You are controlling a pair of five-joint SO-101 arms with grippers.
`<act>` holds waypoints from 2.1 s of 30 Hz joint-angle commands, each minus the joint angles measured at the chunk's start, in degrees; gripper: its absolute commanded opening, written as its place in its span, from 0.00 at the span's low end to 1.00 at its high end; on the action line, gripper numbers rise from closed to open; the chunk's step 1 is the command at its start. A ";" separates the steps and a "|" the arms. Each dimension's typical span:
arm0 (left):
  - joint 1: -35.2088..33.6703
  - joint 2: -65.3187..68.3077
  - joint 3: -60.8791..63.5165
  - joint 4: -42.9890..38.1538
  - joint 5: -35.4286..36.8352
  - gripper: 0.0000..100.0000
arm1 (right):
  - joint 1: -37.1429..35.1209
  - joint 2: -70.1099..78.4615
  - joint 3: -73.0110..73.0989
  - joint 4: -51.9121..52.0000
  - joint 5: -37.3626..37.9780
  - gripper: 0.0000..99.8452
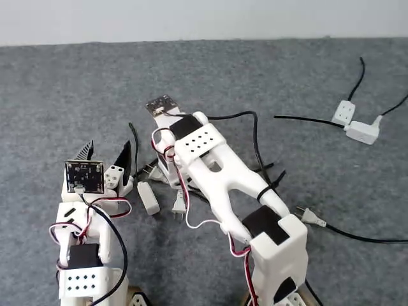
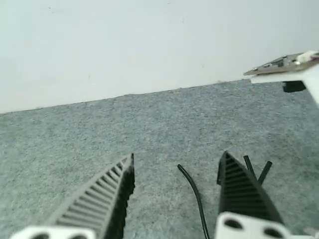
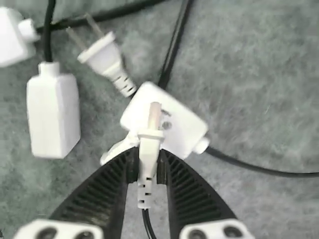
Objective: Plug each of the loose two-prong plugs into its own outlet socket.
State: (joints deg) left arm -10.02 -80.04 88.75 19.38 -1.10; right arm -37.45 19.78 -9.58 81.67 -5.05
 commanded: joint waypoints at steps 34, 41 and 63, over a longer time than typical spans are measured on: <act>1.14 -0.09 -0.66 -1.49 0.53 0.26 | 1.80 -30.73 28.04 -8.57 8.70 0.01; 1.05 -0.09 -0.66 -1.49 0.53 0.26 | 1.80 -40.84 33.14 -10.07 8.88 0.01; 1.14 0.00 -0.13 -1.49 0.53 0.26 | 1.80 -43.91 59.16 -21.67 13.01 0.01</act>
State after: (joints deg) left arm -8.97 -80.04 89.45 19.38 -1.10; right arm -35.25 -22.51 49.49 60.75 6.81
